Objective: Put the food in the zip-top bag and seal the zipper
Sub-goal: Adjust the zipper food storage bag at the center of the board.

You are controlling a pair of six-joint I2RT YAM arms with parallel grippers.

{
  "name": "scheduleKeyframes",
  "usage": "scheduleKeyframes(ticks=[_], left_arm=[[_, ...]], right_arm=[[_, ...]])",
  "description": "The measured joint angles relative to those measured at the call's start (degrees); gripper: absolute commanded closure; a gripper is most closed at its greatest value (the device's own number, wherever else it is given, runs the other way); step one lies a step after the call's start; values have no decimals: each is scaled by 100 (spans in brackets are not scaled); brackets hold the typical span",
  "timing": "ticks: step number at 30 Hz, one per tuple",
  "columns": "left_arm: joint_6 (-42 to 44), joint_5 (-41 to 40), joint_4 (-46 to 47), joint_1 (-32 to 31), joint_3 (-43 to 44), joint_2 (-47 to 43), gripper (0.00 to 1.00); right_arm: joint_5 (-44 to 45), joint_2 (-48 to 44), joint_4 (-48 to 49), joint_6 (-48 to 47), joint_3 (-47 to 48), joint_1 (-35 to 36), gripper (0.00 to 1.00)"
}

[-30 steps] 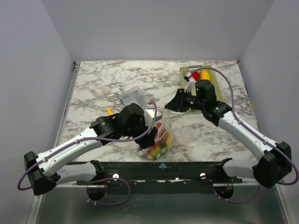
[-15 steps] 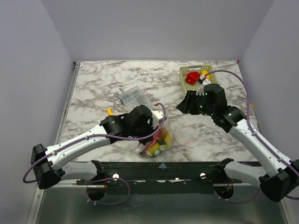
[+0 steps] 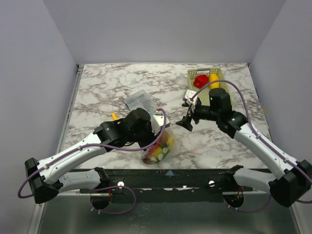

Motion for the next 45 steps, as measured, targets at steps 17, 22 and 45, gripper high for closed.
scheduleKeyframes(ticks=[17,22,45], left_arm=[[-688,407,44,57,1541,1021,100],[-1137,820,614,203,1510,951,100],[-1716,1644,341,1287,741,1427,100]], right_arm=[[2841,1322,72,1550,1423,-417,0],[4846,1008,-175,2796,2048,-973,1],[645,33,-203,3727,750,-542,0]])
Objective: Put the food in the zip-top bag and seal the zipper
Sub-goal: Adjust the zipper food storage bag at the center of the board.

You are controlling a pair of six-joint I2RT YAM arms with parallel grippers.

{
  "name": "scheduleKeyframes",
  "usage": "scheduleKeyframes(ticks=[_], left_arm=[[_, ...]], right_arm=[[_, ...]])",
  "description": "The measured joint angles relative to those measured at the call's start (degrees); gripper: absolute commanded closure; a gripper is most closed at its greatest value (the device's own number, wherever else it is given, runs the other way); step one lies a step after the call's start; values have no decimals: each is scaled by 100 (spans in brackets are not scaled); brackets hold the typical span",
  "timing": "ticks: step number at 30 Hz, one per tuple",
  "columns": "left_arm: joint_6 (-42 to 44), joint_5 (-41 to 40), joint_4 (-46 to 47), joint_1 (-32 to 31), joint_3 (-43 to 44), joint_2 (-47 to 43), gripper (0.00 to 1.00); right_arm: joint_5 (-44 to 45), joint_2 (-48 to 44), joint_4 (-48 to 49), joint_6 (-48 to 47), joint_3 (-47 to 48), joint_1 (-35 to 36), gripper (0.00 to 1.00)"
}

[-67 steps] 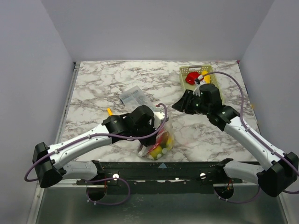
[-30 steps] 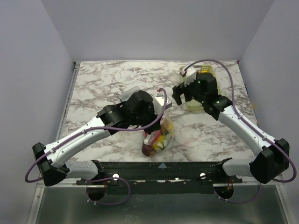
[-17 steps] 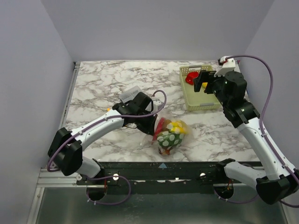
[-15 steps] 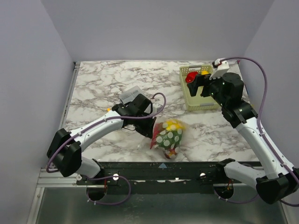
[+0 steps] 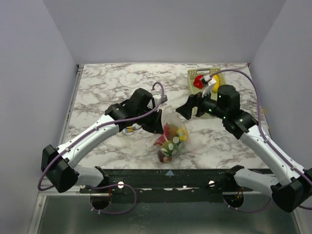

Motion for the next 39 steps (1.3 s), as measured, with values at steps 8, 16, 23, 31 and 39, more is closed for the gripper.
scheduleKeyframes(ticks=[8,16,23,31,39], left_arm=[[-2352,-951,-326,592,-46,-804,100],[-4286,-1545,-1513,780,151,-1137,100],[-5469,-1543,-1674,855,-197,-1368,100],[-6266,-1508,-1644,890,-474,-1482,100],[-6570,-1366,-1349,953,-817,-1622,89]], right_arm=[[2684,-63,-216,136,24,3298,0],[4238,-350,782,-737,-1154,4798,2],[4859,-328,2490,-1862,-1945,5469,5],[5442,271,4207,-2411,-2177,6072,30],[6063,767,5263,-2636,-2302,6102,100]])
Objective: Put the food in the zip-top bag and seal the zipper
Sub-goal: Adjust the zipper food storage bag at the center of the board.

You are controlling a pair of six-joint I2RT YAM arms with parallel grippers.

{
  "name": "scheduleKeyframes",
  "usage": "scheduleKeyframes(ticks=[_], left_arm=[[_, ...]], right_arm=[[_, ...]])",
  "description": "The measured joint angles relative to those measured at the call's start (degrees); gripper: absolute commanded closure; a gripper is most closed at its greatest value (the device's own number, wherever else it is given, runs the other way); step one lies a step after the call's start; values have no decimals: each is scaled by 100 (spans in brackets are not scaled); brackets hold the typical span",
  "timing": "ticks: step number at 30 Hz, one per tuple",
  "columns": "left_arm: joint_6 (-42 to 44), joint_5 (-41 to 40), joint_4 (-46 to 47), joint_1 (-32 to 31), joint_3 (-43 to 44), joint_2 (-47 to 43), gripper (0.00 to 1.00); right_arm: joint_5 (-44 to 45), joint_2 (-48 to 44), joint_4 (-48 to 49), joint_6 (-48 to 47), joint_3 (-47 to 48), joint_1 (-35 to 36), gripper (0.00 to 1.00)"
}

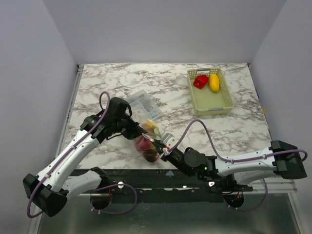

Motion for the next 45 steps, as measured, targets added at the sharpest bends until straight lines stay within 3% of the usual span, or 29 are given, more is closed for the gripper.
scheduleKeyframes(ticks=[4,6,9,17,22,27,35,38,41,45], left_arm=[[-4,131,337,48,-236,-133,43],[101,144,457,52,-247,-164,26],[496,138,715,55,-282,-306,13],[3228,127,2391,105,-1086,-1652,16],[4833,833,3738,105,-1532,-2188,21],[5960,1582,4575,9,-1589,-2006,17],[7425,2221,4083,-424,-942,-831,15],[7512,2299,3998,-459,-769,-483,20],[7517,2354,3847,-496,-463,-116,32],[7473,2177,3493,-538,72,227,27]], right_arm=[[50,15,227,17,-177,-7,100],[15,-20,299,76,-293,-50,100],[-219,-221,238,269,-455,-232,100],[-2017,-1187,-828,1010,-479,-1729,100],[-3200,-1377,-1552,1322,-295,-2310,100],[-4232,-1397,-1987,1617,-223,-2918,100],[-5801,-1388,-2398,1976,-103,-4109,100],[-6186,-1390,-2428,2098,-96,-4404,100],[-6378,-1421,-2452,2203,-85,-4518,100],[-6151,-1725,-2433,2564,-85,-4542,100]])
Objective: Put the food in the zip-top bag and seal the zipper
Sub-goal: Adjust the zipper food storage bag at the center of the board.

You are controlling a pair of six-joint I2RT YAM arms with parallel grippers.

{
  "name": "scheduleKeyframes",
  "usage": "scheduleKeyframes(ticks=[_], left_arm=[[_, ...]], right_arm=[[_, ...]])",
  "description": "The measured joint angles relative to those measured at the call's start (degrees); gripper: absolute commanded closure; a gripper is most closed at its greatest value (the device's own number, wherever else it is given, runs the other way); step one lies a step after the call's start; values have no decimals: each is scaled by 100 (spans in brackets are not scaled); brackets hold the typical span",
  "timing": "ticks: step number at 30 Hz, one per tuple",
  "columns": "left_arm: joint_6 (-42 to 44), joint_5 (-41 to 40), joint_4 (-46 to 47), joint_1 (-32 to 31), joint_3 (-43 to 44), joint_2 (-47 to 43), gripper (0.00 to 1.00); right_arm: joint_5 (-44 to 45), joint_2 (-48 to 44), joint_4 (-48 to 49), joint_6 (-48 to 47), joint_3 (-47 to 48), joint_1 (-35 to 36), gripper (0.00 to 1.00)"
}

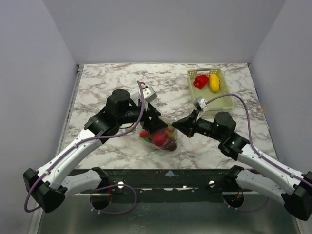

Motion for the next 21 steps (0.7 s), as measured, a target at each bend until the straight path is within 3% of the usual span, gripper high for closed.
scheduleKeyframes(ticks=[2,4,9,11,18,21], left_arm=[[-70,-238,-7,-13,-48,-192,20],[-87,-367,-24,-9,-197,-564,20],[-85,-319,-81,-13,-151,-892,32],[-79,-254,-107,-22,4,-726,37],[-46,328,-382,-26,730,439,38],[15,575,-450,-96,887,643,49]], right_arm=[[286,-210,57,275,-2,0,100],[535,-402,175,573,-31,-2,100],[634,-494,457,1054,-55,-11,100],[632,-452,468,1095,-55,-11,100],[400,-376,341,1034,-44,-11,100],[234,-376,199,922,-9,-11,100]])
